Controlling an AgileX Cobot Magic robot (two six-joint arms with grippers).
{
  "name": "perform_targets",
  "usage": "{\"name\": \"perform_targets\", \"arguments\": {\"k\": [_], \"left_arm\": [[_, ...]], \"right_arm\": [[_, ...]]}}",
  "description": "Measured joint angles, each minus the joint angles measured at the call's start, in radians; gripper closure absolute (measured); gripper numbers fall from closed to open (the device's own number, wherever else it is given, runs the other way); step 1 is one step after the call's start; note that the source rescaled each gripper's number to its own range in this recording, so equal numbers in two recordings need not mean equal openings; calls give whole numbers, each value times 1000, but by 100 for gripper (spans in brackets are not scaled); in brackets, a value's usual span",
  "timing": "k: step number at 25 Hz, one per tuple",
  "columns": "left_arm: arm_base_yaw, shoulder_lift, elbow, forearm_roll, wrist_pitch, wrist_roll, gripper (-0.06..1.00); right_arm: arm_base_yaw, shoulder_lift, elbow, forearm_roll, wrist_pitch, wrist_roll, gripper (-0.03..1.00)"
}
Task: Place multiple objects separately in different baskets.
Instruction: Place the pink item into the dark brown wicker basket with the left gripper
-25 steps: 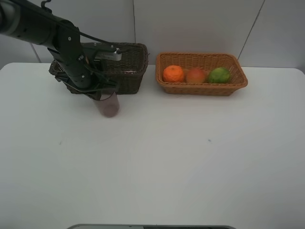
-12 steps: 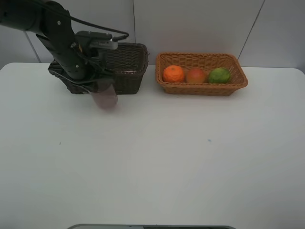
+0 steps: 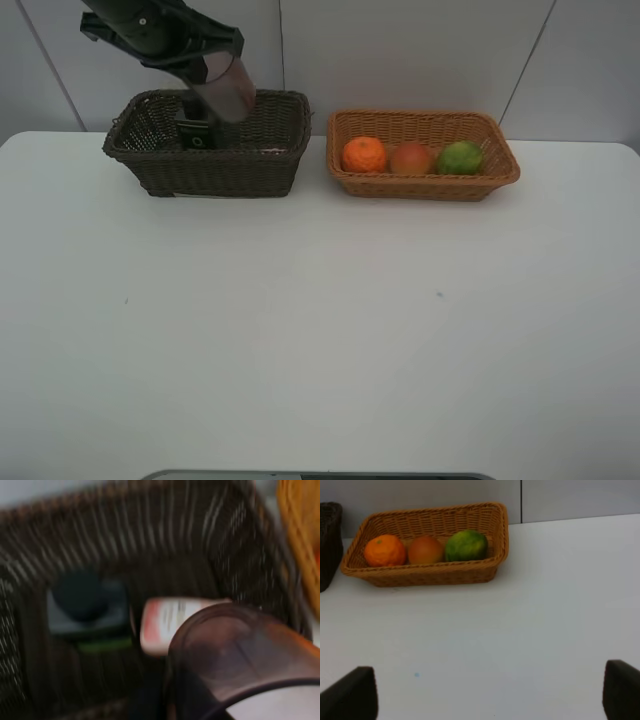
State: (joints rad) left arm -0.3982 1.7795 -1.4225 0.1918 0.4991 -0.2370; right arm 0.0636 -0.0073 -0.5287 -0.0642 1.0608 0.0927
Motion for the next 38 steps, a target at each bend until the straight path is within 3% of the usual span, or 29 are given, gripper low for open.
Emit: {"name": "perform_targets", "arguments": {"k": [5,12,19,31,38], "left_arm": [[0,82,-81,81,-44,0,94],[0,208,-92,156,-149,5,94],[0,266,-92,162,-246,131,94],[0,352,-99,166,-308,347,94],[1,372,-99,169,-358,368,94]], "right_arm": [[0,0,0,0,0,0,-3],[0,0,0,0,0,0,-3],[0,0,0,0,0,0,-3],[0,0,0,0,0,0,-3],[0,0,0,0,0,0,-3]]}}
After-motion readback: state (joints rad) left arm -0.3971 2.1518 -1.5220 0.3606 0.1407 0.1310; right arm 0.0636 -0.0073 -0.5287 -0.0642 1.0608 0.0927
